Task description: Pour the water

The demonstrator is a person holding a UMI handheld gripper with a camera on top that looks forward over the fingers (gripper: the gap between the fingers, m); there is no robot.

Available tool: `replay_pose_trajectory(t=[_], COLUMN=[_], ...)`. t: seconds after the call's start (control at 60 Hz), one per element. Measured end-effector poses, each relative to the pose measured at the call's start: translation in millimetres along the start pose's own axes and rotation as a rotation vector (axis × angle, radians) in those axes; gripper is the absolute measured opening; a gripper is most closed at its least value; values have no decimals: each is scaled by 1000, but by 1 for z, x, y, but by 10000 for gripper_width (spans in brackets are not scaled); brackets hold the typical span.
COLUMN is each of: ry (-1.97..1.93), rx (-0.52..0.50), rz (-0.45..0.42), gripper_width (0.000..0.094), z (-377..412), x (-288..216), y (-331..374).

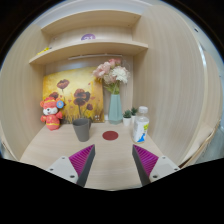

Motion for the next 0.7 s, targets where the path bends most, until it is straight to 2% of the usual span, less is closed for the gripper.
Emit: replay_pose_trajectory(t=[0.3, 0.417, 0.617, 0.65, 0.7], ry=[8, 33, 66, 73, 78], rx=[96, 93, 62, 60, 56], rz=[32, 42, -3, -13, -33], gripper_width=[761, 758, 761, 722, 565], z=[-110, -134, -137, -138, -138], x=[20, 13, 14, 13, 9], y=[-132, -177, -229, -236, -243])
Point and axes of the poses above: the point between the fingertips, and its own axes, seen from behind it with the camera up: z to the left, x down, y backward, against the way the camera looks, the point moved 3 cm from there along y, backward, against the way the camera looks, and after that the axes turned 3 degrees about -z, right-handed, at the moved point
